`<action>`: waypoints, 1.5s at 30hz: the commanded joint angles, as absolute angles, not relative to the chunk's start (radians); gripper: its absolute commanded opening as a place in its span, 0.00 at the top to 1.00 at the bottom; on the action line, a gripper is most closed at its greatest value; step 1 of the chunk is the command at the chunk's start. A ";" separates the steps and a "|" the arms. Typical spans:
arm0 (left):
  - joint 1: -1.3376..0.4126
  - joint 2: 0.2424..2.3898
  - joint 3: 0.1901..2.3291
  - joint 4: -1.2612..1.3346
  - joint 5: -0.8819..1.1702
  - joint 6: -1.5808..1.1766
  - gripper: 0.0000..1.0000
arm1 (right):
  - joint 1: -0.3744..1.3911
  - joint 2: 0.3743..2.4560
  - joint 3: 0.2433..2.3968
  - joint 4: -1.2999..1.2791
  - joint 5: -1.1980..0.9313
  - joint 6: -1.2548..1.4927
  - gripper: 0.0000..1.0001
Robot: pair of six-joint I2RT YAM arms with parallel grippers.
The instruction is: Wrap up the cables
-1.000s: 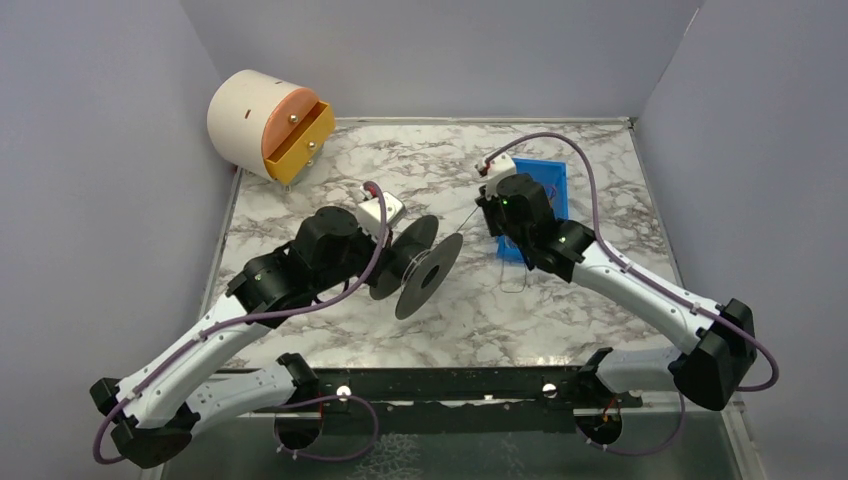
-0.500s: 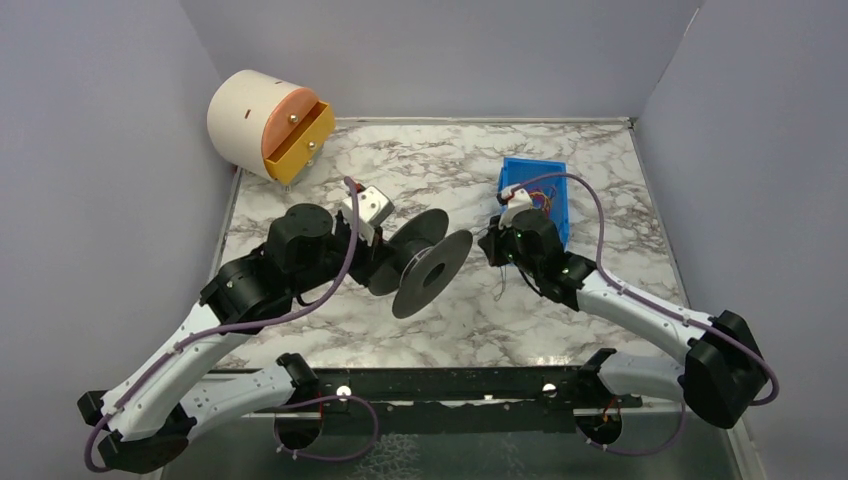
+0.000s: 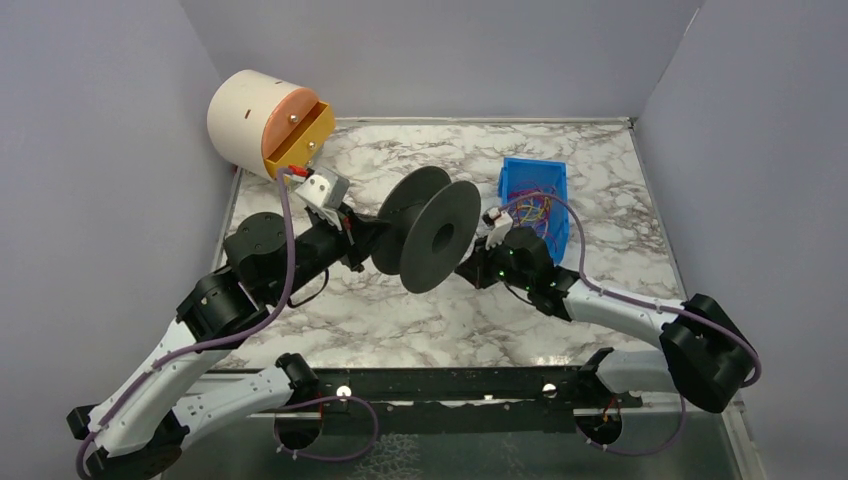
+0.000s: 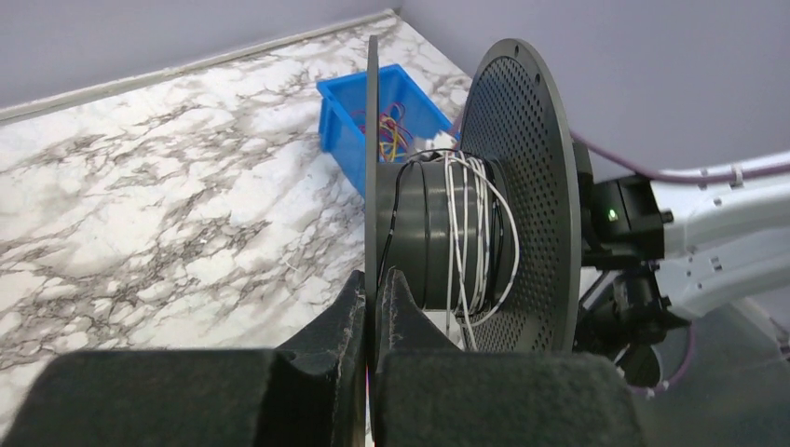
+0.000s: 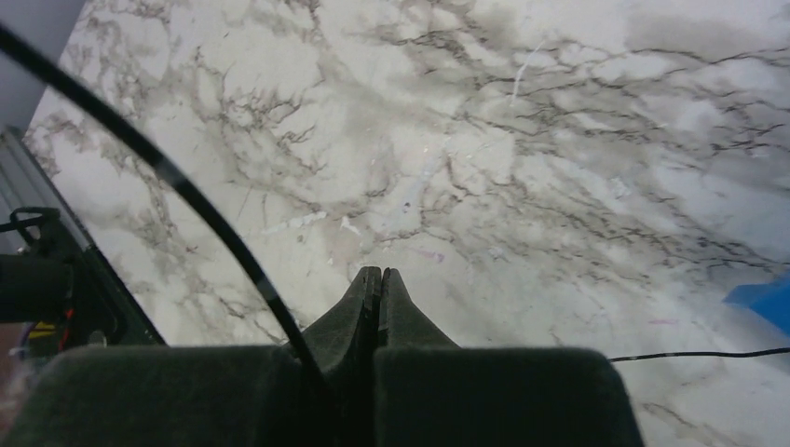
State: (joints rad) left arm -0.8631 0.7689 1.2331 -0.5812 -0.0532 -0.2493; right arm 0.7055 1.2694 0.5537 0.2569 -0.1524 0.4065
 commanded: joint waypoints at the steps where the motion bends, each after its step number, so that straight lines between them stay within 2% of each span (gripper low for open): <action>1: -0.866 0.731 1.189 -0.372 -0.239 -0.346 1.00 | 0.767 1.260 0.522 0.346 -0.171 0.458 0.99; 10: -0.866 0.714 1.109 -0.212 -0.417 -0.387 1.00 | 0.915 1.229 0.478 0.349 -0.045 0.506 0.99; 20: -0.866 0.772 1.058 -0.129 -0.553 -0.384 1.00 | 1.150 1.226 0.562 0.244 0.154 0.486 0.99; 35: -0.865 0.880 1.000 -0.193 -0.681 -0.311 1.00 | 1.432 1.320 0.977 -0.264 0.485 0.422 0.99; 45: -0.867 0.941 0.976 -0.290 -0.645 -0.310 1.00 | 1.448 1.336 1.314 -0.518 0.529 0.289 0.99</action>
